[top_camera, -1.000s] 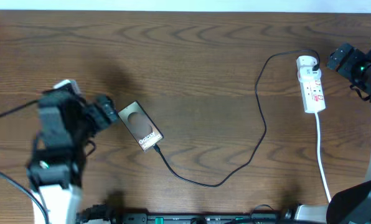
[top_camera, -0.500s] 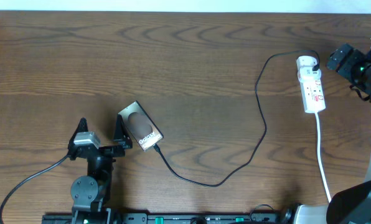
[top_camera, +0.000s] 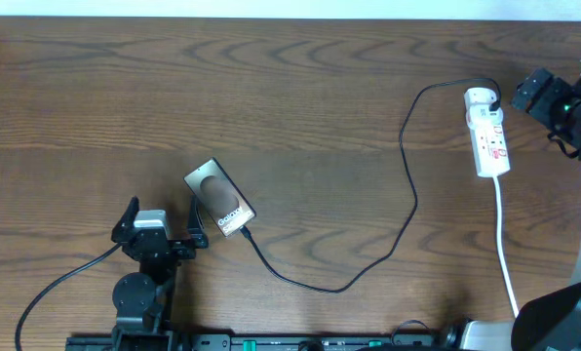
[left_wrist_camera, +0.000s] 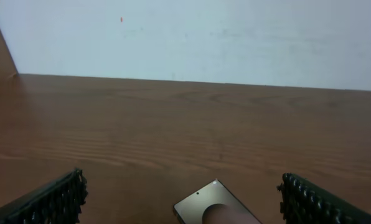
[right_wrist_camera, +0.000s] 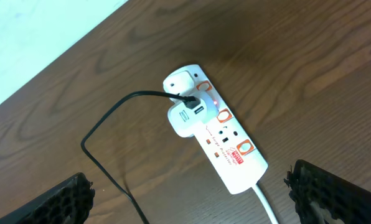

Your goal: Plug charger to phone and switch on socket

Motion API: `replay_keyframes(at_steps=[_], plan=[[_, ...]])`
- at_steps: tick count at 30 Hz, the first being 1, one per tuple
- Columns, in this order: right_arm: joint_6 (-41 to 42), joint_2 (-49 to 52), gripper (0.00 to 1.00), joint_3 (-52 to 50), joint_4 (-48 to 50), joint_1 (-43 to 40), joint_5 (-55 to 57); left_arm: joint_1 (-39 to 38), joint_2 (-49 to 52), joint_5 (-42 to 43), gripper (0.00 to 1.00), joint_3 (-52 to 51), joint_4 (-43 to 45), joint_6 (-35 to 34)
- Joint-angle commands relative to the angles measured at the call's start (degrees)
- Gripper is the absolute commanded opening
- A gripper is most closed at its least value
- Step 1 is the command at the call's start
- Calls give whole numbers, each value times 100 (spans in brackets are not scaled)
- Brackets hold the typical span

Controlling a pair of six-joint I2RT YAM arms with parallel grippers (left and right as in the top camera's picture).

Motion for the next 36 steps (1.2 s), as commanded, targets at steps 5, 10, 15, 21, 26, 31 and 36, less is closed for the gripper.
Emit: replay_keyframes(at_steps=[5,10,15,21,26,31,36], plan=[[50,22,99,2,9,-15,22,24,-31,-15,98,-63,-293,284],[50,22,99,2,7,-15,22,24,-31,-15,98,-63,-293,284],[50,22,99,2,9,-15,22,24,-31,-15,98,-63,-293,286],[50,22,99,2,7,-15,24,24,-31,-15,98,-63,-293,284],[50,22,99,2,7,-13,22,24,-31,-15,98,-63,-293,286],[31,17,99,2,-92,-20,24,24,-31,-15,98,-63,-293,286],[31,-140,99,2,-267,-7,26,24,-31,-15,98,-63,-293,286]])
